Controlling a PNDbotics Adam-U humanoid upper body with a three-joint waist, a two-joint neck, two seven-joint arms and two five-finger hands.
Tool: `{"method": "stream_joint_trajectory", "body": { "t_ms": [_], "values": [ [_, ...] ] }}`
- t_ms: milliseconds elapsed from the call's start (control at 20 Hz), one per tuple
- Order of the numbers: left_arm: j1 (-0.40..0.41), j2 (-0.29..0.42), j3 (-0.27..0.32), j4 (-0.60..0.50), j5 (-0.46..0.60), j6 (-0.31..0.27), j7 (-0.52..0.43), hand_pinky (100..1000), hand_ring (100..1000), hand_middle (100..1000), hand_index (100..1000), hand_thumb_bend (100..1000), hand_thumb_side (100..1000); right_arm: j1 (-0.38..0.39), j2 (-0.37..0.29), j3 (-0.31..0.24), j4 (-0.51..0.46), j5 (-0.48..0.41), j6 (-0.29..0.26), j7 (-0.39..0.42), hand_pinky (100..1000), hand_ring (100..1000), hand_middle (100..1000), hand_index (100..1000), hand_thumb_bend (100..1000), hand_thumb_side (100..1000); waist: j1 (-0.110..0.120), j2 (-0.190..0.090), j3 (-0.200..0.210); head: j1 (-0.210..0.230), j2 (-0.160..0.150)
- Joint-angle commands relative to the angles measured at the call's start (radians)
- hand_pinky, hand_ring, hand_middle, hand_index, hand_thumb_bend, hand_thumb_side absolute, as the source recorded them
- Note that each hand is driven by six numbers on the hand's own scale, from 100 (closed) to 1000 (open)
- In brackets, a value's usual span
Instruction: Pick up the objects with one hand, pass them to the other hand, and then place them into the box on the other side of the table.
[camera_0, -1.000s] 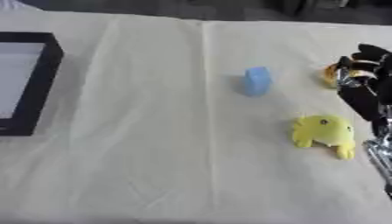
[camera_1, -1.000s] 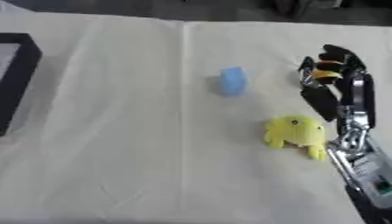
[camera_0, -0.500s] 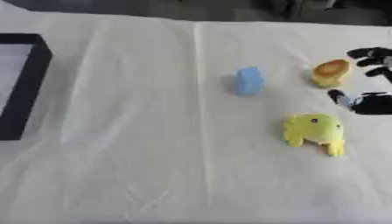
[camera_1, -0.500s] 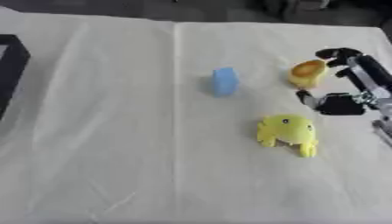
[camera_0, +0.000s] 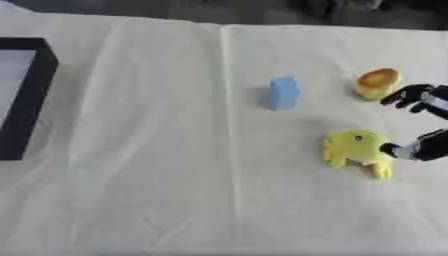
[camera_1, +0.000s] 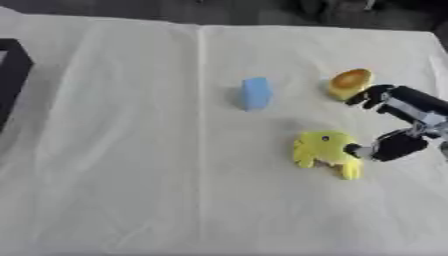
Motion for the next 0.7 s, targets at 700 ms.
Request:
{"method": "stream_joint_trajectory", "body": {
  "t_ms": [700],
  "values": [
    [-0.011,0.018,0.004,-0.015,-0.003,0.001,0.001,931,551,777,916,596,745,-0.013,-0.034,0.100,-0.015,0.087,0.181,-0.030,810,839,825,859,565,150,0.000,-0.006,0.018,-0.017,-0.013]
  ]
}}
